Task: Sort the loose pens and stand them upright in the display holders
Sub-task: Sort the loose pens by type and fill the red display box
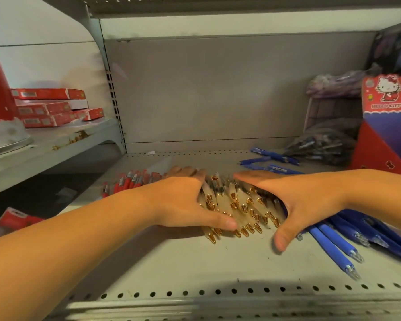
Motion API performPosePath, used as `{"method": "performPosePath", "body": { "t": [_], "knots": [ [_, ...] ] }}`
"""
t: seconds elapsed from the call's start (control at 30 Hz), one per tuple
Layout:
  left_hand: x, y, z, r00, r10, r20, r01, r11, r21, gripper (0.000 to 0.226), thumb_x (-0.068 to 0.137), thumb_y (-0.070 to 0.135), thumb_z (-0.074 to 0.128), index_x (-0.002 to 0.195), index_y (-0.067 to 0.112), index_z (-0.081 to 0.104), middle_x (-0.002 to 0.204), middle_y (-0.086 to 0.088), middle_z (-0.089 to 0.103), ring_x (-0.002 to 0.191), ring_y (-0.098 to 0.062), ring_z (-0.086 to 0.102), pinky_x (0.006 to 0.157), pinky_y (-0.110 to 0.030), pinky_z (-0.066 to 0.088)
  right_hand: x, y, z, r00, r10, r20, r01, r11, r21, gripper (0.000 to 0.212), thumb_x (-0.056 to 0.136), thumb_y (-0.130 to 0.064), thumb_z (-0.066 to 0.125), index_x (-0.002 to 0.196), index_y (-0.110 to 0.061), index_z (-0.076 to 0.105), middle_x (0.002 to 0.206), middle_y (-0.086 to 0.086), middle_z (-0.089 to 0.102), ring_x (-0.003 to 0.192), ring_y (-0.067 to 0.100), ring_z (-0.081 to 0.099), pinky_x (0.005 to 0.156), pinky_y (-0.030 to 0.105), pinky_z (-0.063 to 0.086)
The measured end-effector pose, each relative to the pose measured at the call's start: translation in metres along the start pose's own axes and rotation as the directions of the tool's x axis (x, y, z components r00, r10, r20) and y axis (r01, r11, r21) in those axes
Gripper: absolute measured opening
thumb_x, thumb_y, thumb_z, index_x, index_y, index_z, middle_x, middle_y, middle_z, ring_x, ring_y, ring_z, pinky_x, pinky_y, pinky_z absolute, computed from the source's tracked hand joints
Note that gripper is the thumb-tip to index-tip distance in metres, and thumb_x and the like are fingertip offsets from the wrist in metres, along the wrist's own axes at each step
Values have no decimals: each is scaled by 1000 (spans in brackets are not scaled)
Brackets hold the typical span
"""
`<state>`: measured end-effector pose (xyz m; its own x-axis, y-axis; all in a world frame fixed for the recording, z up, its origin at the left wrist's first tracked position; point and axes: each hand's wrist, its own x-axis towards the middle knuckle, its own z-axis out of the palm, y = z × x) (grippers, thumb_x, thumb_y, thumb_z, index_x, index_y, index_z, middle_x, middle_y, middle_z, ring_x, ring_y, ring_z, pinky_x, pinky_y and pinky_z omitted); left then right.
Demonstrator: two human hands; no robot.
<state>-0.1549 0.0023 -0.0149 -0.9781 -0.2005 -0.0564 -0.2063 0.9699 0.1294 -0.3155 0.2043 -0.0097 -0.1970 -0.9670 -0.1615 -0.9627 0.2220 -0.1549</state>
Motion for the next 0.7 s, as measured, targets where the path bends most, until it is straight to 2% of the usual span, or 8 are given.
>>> {"method": "performPosePath", "body": {
  "t": [0.07, 0.13, 0.17, 0.33, 0.4, 0.53, 0.63, 0.7],
  "knots": [
    [-2, -1, 5, 1000, -19, -3, 19, 996, 87, 137, 46, 105, 37, 156, 29, 8, 164, 1, 15, 149, -30, 15, 121, -51, 17, -1, 1, 0, 997, -11, -80, 2, 993, -117, 122, 58, -71, 71, 154, -45, 1, 163, -16, 4, 149, 8, 9, 120, 25, 13],
    [-3, 0, 9, 999, -32, -7, 33, 994, 104, 142, 43, 106, 34, 155, 30, -10, 165, 1, -14, 151, -28, -10, 122, -52, 0, -5, 4, -5, 996, 3, -89, -13, 993, -116, 122, 55, -72, 73, 155, -43, 9, 163, -13, 11, 149, 12, 14, 119, 26, 16],
    [-3, 1, 10, 1000, -27, -5, 27, 994, 102, 141, 43, 106, 35, 153, 33, -15, 163, 1, -20, 151, -27, -14, 121, -53, -2, -6, 6, -8, 995, 17, -101, -28, 994, -107, 122, 52, -74, 74, 154, -43, 14, 161, -12, 18, 147, 13, 21, 118, 27, 21],
    [-8, 6, 13, 998, 53, 42, -53, 999, 12, 125, 48, 100, 48, 144, 55, -19, 162, -6, -22, 151, -33, -6, 121, -58, 1, -14, 14, -16, 996, 30, -88, -44, 985, -165, 106, 50, -79, 70, 145, -54, 29, 147, -21, 40, 131, 5, 45, 104, 20, 38],
    [-8, 7, 14, 997, 63, 39, -64, 998, 24, 125, 49, 97, 54, 144, 55, -17, 161, -6, -24, 151, -36, -1, 121, -58, 1, -10, 16, -18, 998, 34, -52, -40, 993, -112, 99, 57, -72, 74, 144, -52, 32, 143, -22, 42, 125, 2, 49, 100, 17, 41],
    [-4, 11, 20, 997, 74, -9, -73, 995, 69, 114, 60, 95, 51, 148, 51, -7, 161, -7, -26, 148, -39, 18, 122, -50, 10, -2, 15, -24, 993, 73, 97, -72, 997, -17, 96, 71, -57, 79, 147, -52, 21, 124, -33, 41, 105, 1, 54, 85, 18, 50],
    [-3, 14, 20, 997, 74, -23, -71, 992, 105, 106, 67, 92, 45, 151, 46, 0, 162, -4, -25, 142, -37, 35, 119, -44, 28, 2, 15, -29, 986, 83, 144, -80, 997, -24, 101, 72, -49, 82, 150, -47, 18, 131, -26, 42, 103, 7, 56, 81, 19, 52],
    [-4, 14, 19, 997, 76, -14, -74, 993, 89, 103, 69, 91, 47, 151, 47, 1, 162, -3, -25, 142, -35, 37, 118, -42, 31, 4, 12, -34, 975, 101, 199, -93, 994, -48, 101, 73, -44, 83, 151, -43, 18, 140, -18, 40, 105, 8, 57, 76, 17, 52]
  ]
}}
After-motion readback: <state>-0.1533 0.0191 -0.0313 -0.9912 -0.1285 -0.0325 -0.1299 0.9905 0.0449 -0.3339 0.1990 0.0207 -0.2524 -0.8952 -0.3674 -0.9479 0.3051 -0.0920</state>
